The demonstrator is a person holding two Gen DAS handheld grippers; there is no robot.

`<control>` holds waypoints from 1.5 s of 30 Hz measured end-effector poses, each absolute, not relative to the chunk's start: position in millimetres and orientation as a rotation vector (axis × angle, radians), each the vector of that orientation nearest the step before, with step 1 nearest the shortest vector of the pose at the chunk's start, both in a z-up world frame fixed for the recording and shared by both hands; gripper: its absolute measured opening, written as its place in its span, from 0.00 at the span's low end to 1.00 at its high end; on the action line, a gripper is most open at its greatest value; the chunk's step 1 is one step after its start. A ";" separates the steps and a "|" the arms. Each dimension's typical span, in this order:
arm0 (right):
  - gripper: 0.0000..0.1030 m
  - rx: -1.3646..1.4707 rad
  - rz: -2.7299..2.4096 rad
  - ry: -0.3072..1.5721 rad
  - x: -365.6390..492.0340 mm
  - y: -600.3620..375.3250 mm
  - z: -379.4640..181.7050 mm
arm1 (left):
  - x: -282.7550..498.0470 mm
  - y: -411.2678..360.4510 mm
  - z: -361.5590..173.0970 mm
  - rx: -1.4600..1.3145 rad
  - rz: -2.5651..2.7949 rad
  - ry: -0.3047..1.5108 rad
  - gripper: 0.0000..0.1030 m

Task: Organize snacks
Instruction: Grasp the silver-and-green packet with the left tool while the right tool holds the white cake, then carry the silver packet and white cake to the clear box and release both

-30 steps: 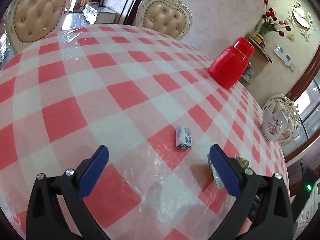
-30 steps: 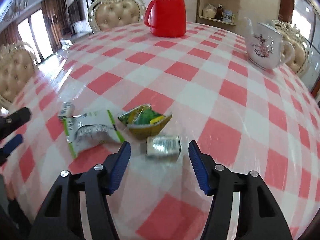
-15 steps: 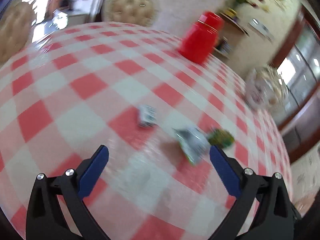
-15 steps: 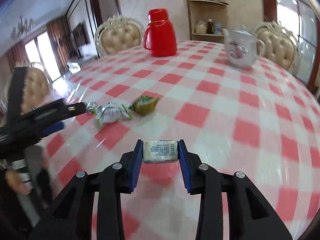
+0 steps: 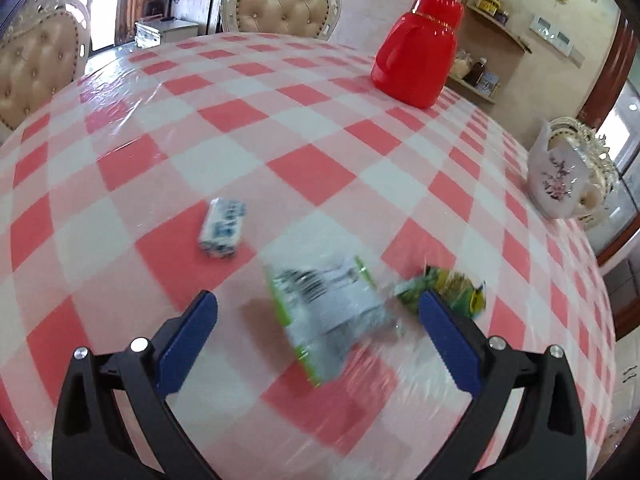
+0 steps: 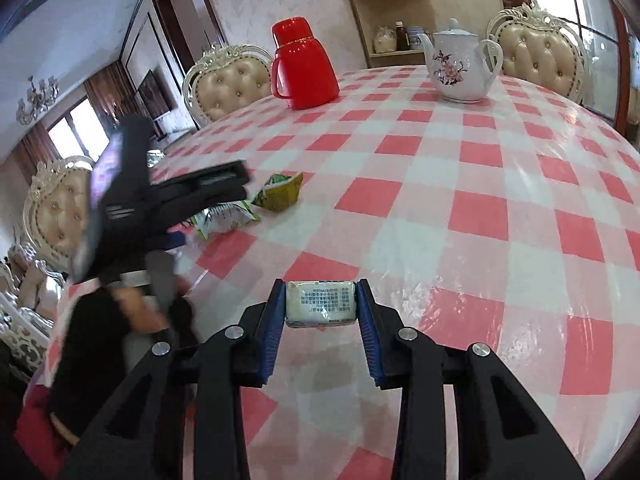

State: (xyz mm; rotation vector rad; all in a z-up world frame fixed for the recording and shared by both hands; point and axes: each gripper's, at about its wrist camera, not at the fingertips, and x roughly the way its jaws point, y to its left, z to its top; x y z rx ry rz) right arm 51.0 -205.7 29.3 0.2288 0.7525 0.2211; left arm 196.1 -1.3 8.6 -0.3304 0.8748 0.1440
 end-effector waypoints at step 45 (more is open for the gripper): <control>0.34 0.230 0.238 0.706 11.2 -194.1 29.4 | 25.7 27.8 27.1 -0.182 -0.153 0.772 0.28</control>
